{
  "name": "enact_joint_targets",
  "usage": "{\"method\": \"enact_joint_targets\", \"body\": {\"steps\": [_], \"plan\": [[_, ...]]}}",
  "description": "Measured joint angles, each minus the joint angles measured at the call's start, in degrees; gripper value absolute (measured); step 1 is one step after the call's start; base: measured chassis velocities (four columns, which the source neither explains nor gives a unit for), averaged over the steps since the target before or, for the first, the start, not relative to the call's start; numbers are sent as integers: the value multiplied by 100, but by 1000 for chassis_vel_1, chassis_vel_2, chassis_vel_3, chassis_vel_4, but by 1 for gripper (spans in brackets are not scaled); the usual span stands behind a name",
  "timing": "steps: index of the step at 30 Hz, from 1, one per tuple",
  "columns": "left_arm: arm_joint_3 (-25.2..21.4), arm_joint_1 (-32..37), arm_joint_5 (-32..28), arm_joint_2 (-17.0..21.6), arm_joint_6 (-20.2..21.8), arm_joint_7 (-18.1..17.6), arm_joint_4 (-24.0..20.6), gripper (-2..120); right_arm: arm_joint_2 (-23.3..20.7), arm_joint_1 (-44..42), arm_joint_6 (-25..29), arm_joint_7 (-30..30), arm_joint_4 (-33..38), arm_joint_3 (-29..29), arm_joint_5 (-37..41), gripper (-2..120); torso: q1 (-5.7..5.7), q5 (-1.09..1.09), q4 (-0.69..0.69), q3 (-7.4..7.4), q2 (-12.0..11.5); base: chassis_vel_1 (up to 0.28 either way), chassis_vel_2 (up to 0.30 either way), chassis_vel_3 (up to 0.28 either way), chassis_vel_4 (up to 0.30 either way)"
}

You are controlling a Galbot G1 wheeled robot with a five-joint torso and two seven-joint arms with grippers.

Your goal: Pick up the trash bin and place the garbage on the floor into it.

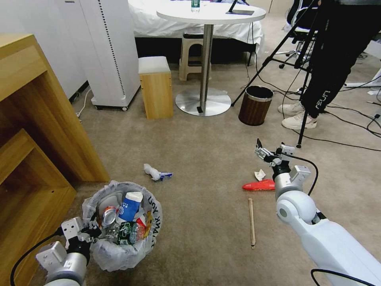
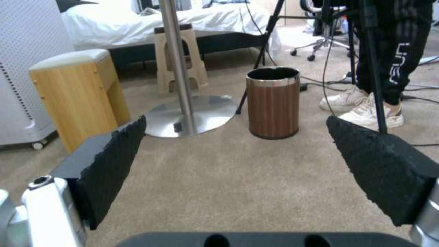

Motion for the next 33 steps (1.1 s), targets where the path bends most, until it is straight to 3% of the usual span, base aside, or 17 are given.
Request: {"method": "enact_joint_targets", "body": {"steps": [15,33], "plan": [[23,-40,88,-91,-30,28,90,1,8,-226,205,-33,-203,-3,128,100,0,1,-1,0,0,0,0,0,0],[43,-12,120,-94,-70,61,62,1,35,-368,75,-28,-121,120,38,100,0,0,-1,0,0,0,0,0,0]]}}
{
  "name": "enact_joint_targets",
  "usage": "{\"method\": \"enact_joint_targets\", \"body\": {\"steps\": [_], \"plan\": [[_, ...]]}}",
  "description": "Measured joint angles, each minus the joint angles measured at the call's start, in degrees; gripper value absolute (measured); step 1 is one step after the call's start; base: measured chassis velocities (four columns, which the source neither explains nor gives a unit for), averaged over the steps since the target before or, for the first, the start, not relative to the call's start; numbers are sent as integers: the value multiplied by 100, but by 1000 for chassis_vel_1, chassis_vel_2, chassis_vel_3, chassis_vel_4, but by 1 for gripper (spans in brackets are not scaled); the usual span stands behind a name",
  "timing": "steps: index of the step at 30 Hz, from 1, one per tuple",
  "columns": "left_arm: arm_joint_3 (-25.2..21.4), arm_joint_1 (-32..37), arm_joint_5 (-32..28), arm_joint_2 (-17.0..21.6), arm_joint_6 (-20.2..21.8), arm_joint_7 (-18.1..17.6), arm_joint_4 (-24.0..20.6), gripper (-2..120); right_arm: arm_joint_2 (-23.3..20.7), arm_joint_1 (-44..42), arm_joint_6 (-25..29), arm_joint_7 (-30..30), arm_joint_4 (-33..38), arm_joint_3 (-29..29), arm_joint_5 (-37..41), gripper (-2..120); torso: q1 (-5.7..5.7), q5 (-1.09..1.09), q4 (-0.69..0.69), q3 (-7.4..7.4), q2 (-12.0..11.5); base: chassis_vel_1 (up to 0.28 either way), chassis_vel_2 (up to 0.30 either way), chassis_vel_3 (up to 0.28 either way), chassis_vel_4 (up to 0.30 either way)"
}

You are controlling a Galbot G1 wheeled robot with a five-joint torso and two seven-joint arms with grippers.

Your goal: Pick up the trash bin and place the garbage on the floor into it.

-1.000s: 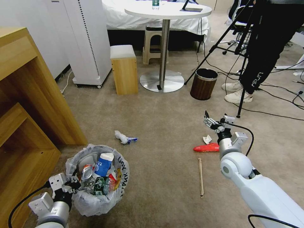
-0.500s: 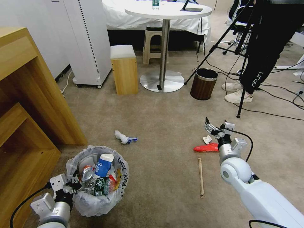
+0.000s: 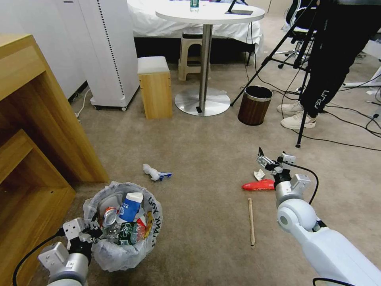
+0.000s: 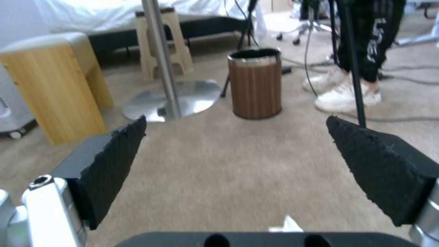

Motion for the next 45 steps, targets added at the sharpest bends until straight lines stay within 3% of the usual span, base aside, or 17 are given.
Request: {"method": "enact_joint_targets", "body": {"steps": [10,18,21,26,27,33,40,45], "plan": [[0,-2,-5,-7,-26,1,0,1,149,100,-1070,164,-243,-452,1956,100,0,0,1,0,0,-9,-5,-15,-9],[11,-52,-7,-17,-42,2,80,1,261,-35,-1581,392,-247,-628,2776,100,0,0,1,0,0,0,0,0,0],[30,-83,10,-37,-50,4,145,1,301,-291,-2239,803,-45,-645,3247,100,0,-1,0,0,0,0,0,0,0],[51,-115,36,-59,-64,4,201,1,317,-529,-2847,1301,44,-699,3434,100,0,-1,0,0,0,0,0,0,0],[59,-139,49,-68,-69,6,244,1,333,-679,-3192,1656,45,-764,3462,100,0,0,-2,0,0,0,0,0,0],[37,-179,54,-53,-113,9,336,1,244,-1007,-3691,2209,43,-805,3390,100,0,0,-1,0,0,0,0,0,0],[45,-236,51,-47,-147,15,413,1,-43,-1293,-4011,2163,192,-475,3165,100,0,2,-1,0,0,0,0,0,0],[60,-286,53,-44,-172,30,477,1,-303,-1268,-4043,1655,0,-335,2836,100,0,1,-2,0,0,0,0,0,0]]}}
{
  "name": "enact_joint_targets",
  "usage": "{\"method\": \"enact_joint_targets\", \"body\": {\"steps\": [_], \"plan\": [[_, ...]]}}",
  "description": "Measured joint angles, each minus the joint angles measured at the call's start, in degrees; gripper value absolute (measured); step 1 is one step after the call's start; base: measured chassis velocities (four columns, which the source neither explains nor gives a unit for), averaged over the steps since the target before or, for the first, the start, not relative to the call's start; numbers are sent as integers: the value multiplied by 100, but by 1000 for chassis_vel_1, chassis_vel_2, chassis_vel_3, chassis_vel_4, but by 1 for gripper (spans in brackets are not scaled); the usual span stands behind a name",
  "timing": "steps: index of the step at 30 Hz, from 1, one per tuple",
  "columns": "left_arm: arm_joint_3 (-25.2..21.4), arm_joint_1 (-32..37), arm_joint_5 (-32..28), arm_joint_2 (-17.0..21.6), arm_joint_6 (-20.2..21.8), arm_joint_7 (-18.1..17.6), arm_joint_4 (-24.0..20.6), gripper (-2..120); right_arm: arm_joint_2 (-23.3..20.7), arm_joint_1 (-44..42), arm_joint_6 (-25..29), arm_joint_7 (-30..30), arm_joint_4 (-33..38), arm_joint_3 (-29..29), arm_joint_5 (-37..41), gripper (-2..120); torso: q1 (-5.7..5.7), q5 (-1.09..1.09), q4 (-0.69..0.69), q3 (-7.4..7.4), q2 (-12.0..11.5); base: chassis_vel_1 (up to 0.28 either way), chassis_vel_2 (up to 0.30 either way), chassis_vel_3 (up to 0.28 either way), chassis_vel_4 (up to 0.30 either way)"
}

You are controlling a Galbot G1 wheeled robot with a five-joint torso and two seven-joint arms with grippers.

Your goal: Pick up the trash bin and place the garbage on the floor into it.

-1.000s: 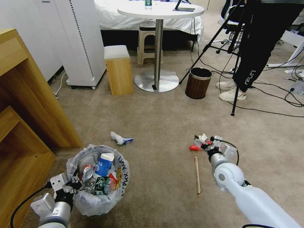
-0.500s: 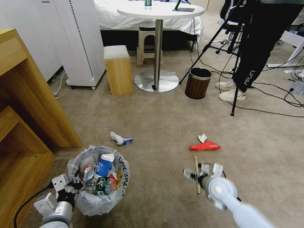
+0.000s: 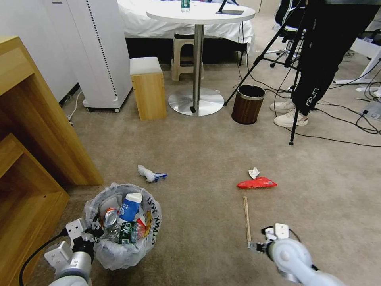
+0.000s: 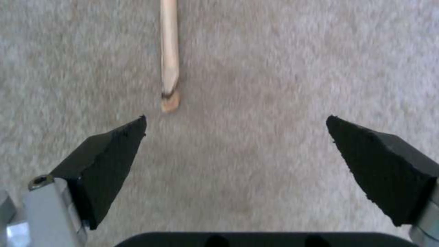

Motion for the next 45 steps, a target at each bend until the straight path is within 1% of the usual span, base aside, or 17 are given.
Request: {"method": "enact_joint_targets", "body": {"steps": [3,6,7,12,14,15,16,18,27,29,37,45], "plan": [[0,-4,-7,-1,-2,1,4,1,54,200,82,-127,-186,-122,-145,100,0,-1,2,0,0,0,0,0,0],[-29,16,-19,4,-10,1,5,1,157,473,279,-321,-479,-378,-457,100,0,0,3,0,0,0,0,0,0],[-29,16,-19,4,-10,1,5,1,157,473,279,-321,-479,-378,-457,100,0,0,3,0,0,0,0,0,0],[-42,43,-35,19,-33,1,12,1,300,665,526,-581,-917,-566,-816,100,0,0,2,0,0,0,0,0,0],[-43,38,-39,20,-35,1,20,1,331,679,559,-630,-989,-598,-884,99,0,-1,2,0,0,0,0,0,0],[-44,34,-44,22,-35,1,25,1,367,691,633,-706,-1100,-644,-1007,94,0,-1,2,0,0,0,0,0,0],[-44,33,-49,23,-35,1,26,1,399,715,712,-780,-1208,-674,-1123,92,0,-1,1,0,0,0,0,0,0],[-44,34,-52,27,-35,1,37,1,439,774,789,-866,-1340,-700,-1210,92,0,0,1,0,0,0,0,0,0],[-44,37,-59,29,-41,1,50,1,486,1058,1075,-1050,-1694,-935,-1446,92,0,-2,2,0,0,0,0,0,0],[-45,39,-60,27,-46,-1,48,1,499,1216,1239,-1121,-1869,-1086,-1551,92,0,-1,2,0,0,0,0,0,0],[-40,68,-67,12,-59,-2,20,1,597,1478,1470,-1293,-2178,-1369,-1741,92,0,-1,2,0,0,0,0,0,0],[-32,60,-68,6,-74,-2,9,1,724,1602,1562,-1369,-2414,-1515,-1878,92,0,-1,2,0,0,0,0,0,0]]}}
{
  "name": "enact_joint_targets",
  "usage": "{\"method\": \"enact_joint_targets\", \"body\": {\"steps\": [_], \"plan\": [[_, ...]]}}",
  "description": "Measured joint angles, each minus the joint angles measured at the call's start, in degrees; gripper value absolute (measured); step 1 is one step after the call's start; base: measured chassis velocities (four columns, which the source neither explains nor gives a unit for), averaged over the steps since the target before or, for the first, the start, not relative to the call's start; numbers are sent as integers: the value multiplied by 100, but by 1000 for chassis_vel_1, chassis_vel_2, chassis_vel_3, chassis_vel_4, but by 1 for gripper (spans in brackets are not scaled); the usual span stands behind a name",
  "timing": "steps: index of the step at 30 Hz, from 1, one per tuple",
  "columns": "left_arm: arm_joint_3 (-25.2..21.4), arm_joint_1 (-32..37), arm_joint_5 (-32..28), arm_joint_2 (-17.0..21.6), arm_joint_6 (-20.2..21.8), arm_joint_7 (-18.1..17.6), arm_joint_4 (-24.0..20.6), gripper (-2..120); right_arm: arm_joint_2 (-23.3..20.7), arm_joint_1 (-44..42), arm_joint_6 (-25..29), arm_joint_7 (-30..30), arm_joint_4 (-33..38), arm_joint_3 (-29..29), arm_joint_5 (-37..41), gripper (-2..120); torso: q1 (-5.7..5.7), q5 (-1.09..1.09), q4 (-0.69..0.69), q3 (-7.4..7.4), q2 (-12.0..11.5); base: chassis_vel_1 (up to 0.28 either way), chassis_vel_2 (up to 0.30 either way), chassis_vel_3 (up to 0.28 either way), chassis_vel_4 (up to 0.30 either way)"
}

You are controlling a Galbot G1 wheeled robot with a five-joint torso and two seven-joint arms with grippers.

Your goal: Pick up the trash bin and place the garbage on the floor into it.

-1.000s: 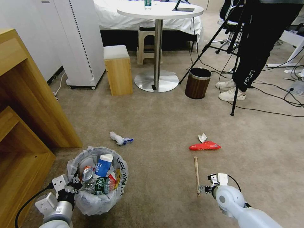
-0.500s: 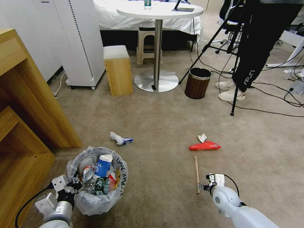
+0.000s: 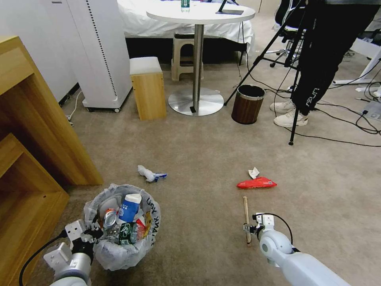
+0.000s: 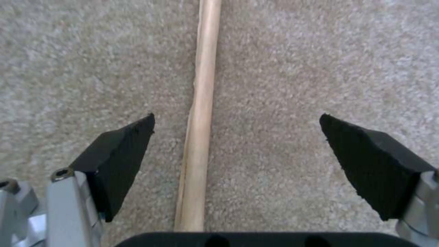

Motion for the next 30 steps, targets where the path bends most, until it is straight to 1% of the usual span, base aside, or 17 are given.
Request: {"method": "enact_joint_targets", "body": {"steps": [1,8,10,11,12,13,14,16,17,18,21,25,30], "plan": [[5,-9,-10,7,0,0,-5,1,37,20,104,-36,-108,-41,-80,92,0,1,0,0,0,0,0,0,0],[34,-38,-19,25,-1,1,12,1,96,55,253,-140,-289,-80,-234,91,0,0,0,0,0,0,0,0,0],[49,-49,-19,25,-1,3,23,1,131,77,355,-184,-379,-95,-342,86,0,0,0,0,0,0,0,0,0],[49,-49,-19,25,-1,3,23,1,131,77,355,-184,-379,-95,-342,86,0,0,0,0,0,0,0,0,0],[50,-51,-19,26,-1,3,28,1,134,78,365,-185,-381,-97,-350,84,0,0,0,0,0,0,0,0,0],[50,-62,-24,34,-1,4,41,1,137,78,376,-197,-382,-99,-378,78,0,0,0,0,0,0,0,0,0],[50,-62,-24,34,-1,4,41,1,137,78,376,-197,-382,-99,-378,78,0,0,0,0,0,0,0,0,0],[53,-66,-35,40,-1,5,42,1,151,82,454,-222,-475,-127,-476,65,0,1,0,0,0,0,0,0,0],[56,-65,-37,40,-1,6,41,1,154,84,475,-234,-498,-131,-501,62,0,1,0,0,0,0,0,0,0],[56,-65,-37,40,-1,6,41,1,154,84,475,-234,-498,-131,-501,62,0,1,0,0,0,0,0,0,0],[65,-64,-44,45,-2,16,41,1,158,85,520,-255,-535,-145,-575,52,0,1,0,0,0,0,0,0,0],[78,-64,-58,54,-2,39,22,1,175,86,597,-291,-603,-174,-695,50,0,1,0,0,0,0,0,0,0],[104,-90,-62,52,-12,55,32,1,183,87,683,-320,-643,-204,-810,50,0,1,0,0,0,0,0,0,0]]}}
